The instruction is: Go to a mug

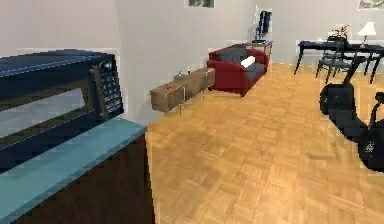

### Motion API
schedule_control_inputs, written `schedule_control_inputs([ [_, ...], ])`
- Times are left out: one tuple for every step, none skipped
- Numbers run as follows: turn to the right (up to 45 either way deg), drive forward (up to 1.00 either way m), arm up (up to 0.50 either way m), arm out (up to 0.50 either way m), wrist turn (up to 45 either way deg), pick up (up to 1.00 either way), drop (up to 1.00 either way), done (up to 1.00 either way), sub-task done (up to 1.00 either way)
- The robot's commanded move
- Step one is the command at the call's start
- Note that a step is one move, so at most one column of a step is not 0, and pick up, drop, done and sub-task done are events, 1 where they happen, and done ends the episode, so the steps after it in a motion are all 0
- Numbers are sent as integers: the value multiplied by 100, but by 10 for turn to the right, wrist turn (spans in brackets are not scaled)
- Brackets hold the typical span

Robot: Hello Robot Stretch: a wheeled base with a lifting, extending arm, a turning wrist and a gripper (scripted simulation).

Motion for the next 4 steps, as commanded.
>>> schedule_control_inputs([
  [-450,0,0,0,0,0,0,0,0],
  [-450,0,0,0,0,0,0,0,0],
  [-330,0,0,0,0,0,0,0,0],
  [0,10,0,0,0,0,0,0,0],
])
